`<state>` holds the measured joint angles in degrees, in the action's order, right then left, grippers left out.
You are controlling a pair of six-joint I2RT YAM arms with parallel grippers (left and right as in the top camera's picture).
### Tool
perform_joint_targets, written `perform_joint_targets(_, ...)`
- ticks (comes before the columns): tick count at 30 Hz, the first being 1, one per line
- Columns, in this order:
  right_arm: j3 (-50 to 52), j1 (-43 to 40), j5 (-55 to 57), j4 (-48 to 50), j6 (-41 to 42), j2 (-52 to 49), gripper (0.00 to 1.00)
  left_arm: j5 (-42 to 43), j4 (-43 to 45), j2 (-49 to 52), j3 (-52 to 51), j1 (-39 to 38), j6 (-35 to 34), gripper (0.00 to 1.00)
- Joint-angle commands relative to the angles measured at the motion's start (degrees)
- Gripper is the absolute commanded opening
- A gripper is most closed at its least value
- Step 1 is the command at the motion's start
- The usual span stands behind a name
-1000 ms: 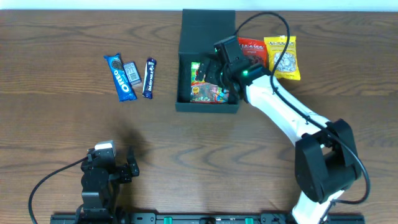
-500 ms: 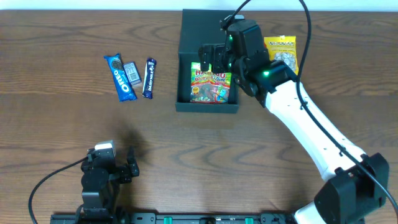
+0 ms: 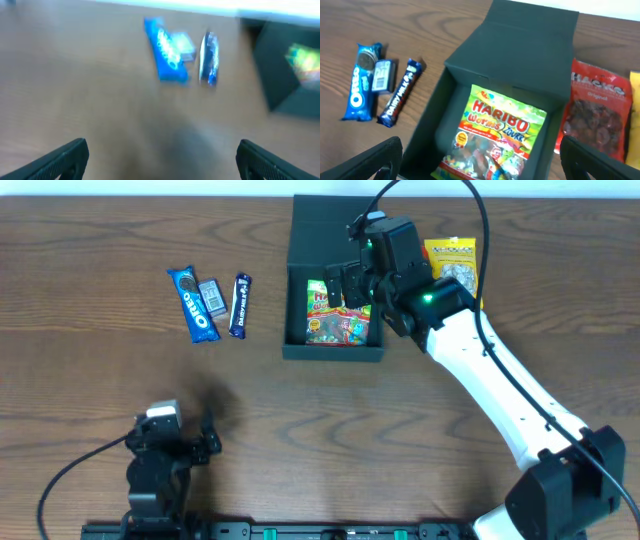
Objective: Pack container
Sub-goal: 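Open the right gripper and raise it above the box, then reach the left gripper to the blue Oreo pack and grasp it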
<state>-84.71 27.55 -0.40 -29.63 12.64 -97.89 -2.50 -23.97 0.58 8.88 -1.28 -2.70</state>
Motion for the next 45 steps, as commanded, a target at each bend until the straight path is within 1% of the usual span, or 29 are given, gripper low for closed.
perform_joint_targets(1,-1.11,-0.57,0.42,-0.13,-2.25,0.15,0.99,-0.28,10.54,-0.33,-0.04,0.13,0.76,0.95)
perform_joint_targets(3,-1.11,-0.57,0.42,-0.09,-2.25,0.15,0.99,-2.56,20.55,-0.31,-0.04,0.17,0.48,0.95)
perform_joint_targets(5,-1.11,-0.57,0.44,0.09,-2.25,0.15,0.99,-5.60,30.40,-0.15,-0.04,0.20,-1.31,0.95)
perform_joint_targets(8,-1.11,-0.59,0.44,0.68,-2.25,0.15,0.99,-6.34,37.97,1.27,-0.04,0.17,-1.66,0.95)
perform_joint_targets(11,-1.11,-0.59,0.44,1.16,-2.25,0.15,0.99,-5.42,41.55,4.70,0.04,0.17,-3.23,0.95)
perform_joint_targets(13,-1.11,-0.59,0.44,1.75,-2.27,0.15,0.99,-4.87,42.69,8.92,0.90,0.17,-4.44,0.95)
perform_joint_targets(18,-1.11,-0.59,0.44,1.95,-2.54,0.15,0.99,-3.19,44.41,22.49,6.49,0.20,-4.57,0.95)
perform_joint_targets(22,-1.11,-0.59,0.42,1.84,-2.67,0.15,0.99,-3.21,44.41,33.57,13.46,0.20,-4.55,0.95)
perform_joint_targets(26,-1.11,-0.59,0.42,1.49,-2.69,0.15,0.99,-3.21,43.65,45.66,22.75,0.20,-3.45,0.95)
perform_joint_targets(29,-1.11,-0.59,0.42,1.31,-2.69,0.15,0.99,-3.19,40.09,54.55,30.60,0.20,-3.45,0.95)
perform_joint_targets(32,-1.11,-0.59,0.44,0.98,-2.69,0.15,0.99,-3.15,36.94,61.35,36.59,0.33,-3.48,0.95)
perform_joint_targets(34,-1.11,-0.59,0.46,0.92,-3.02,0.15,0.99,-1.20,35.39,66.60,40.79,1.38,-3.48,0.95)
perform_joint_targets(36,-1.11,-0.59,1.05,0.92,-3.74,0.15,0.99,4.24,33.59,73.61,46.27,4.22,-3.80,0.95)
perform_joint_targets(39,-1.11,-0.59,2.78,0.81,-3.72,0.15,0.99,9.97,28.37,81.81,53.68,8.20,-7.58,0.95)
perform_joint_targets(40,-1.11,-0.59,3.19,0.74,-3.72,0.15,0.99,10.69,24.98,85.35,57.20,9.60,-9.07,0.95)
perform_joint_targets(41,-1.11,-0.59,3.26,0.68,-3.74,0.15,0.99,11.17,23.15,87.30,59.17,10.23,-9.16,0.95)
perform_joint_targets(45,-1.11,-0.59,3.48,0.68,-3.72,0.15,0.99,10.88,19.45,93.68,64.98,11.13,-9.11,0.95)
